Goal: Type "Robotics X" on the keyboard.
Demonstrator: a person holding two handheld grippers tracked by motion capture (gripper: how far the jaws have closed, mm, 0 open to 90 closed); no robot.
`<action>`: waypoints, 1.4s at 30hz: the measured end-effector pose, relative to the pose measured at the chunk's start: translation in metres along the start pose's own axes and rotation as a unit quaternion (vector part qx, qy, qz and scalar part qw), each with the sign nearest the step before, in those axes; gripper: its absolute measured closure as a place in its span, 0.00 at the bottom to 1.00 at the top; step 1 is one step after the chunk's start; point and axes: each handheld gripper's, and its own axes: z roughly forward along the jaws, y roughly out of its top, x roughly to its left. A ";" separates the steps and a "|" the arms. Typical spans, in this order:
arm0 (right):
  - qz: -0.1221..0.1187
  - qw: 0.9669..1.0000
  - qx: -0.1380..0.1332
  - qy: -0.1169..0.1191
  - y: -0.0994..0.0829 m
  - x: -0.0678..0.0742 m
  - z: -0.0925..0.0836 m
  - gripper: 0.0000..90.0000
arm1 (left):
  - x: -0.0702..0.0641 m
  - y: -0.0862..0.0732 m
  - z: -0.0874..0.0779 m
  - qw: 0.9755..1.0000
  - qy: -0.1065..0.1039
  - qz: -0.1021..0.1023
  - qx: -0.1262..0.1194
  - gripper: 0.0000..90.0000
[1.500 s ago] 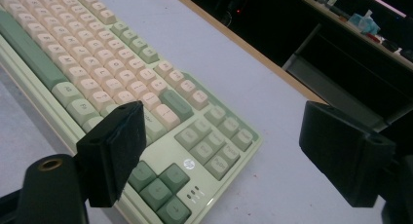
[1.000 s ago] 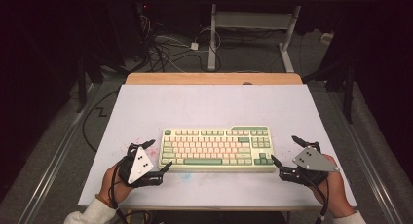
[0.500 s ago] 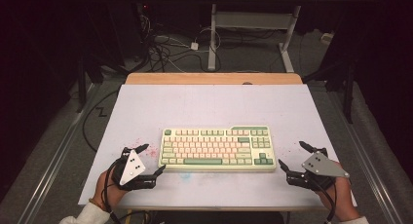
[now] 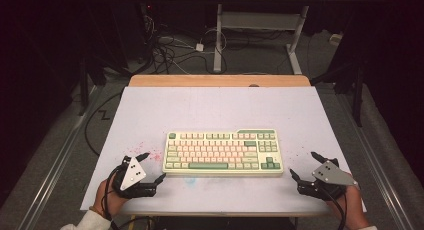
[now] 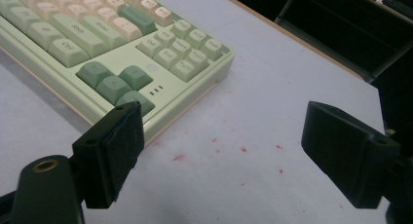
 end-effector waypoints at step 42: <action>-0.004 1.000 -0.012 0.010 -0.001 0.010 -0.003 0.18 | -0.005 0.005 0.003 1.000 -0.008 0.014 -0.009 0.18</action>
